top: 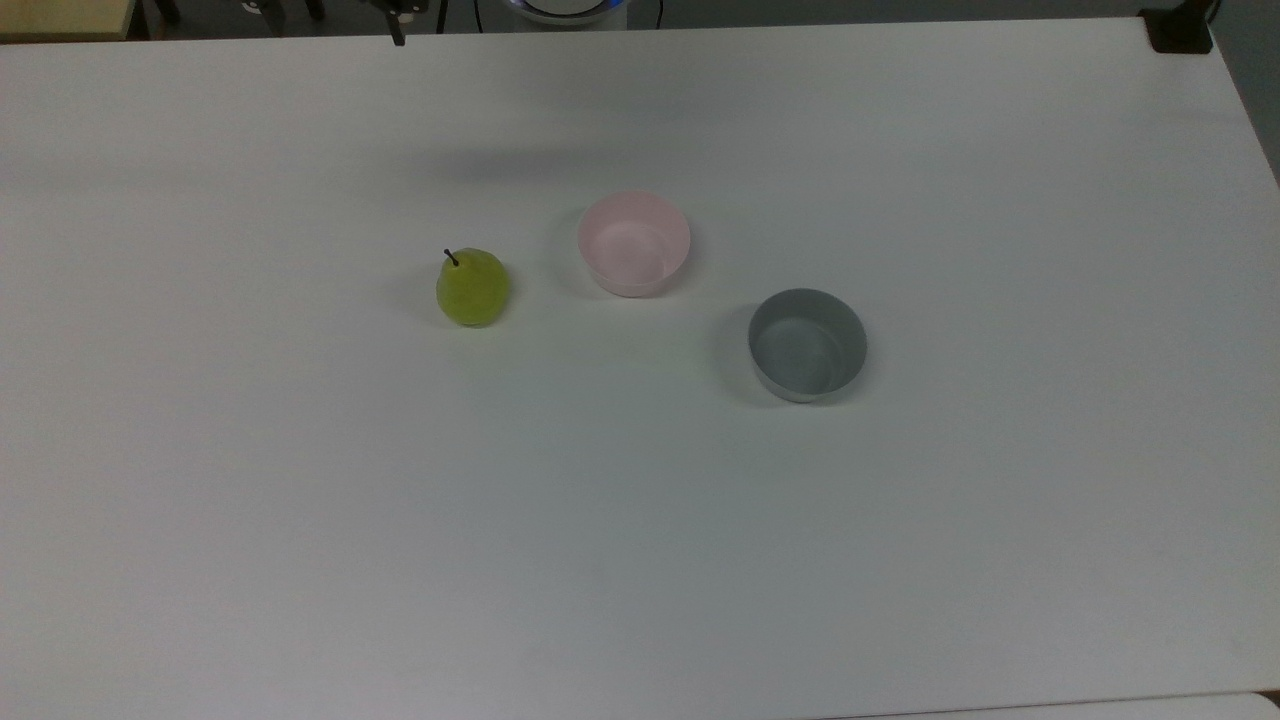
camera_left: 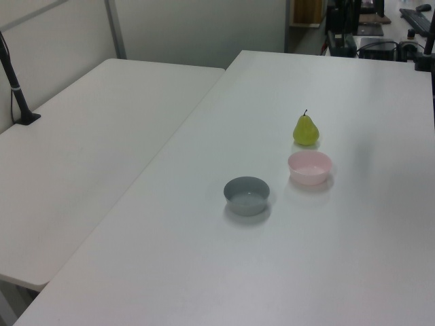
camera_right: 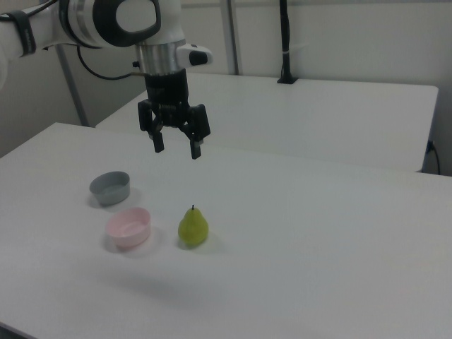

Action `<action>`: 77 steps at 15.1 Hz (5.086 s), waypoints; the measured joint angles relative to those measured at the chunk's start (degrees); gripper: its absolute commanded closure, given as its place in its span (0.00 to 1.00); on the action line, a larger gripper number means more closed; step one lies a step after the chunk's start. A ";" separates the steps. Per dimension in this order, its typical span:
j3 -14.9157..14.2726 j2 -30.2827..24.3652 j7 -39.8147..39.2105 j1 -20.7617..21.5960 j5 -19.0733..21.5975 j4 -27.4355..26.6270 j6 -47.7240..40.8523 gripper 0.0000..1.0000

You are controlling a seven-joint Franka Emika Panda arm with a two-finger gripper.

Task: Place the pear in the bowl

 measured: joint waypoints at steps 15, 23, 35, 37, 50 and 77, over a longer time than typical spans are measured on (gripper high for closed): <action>-0.01 0.00 -2.54 -0.26 3.76 -0.03 -3.30 0.00; -0.12 -0.18 -4.77 -2.51 5.36 0.39 -3.29 0.00; 0.76 1.79 -5.57 4.42 4.61 -0.17 -2.80 0.00; 0.70 3.18 -7.05 4.40 3.29 -1.04 -1.72 0.00; 0.76 18.56 -7.18 6.55 1.39 -4.84 13.24 0.00; 0.02 11.62 -7.10 6.79 -1.15 -0.29 6.14 0.84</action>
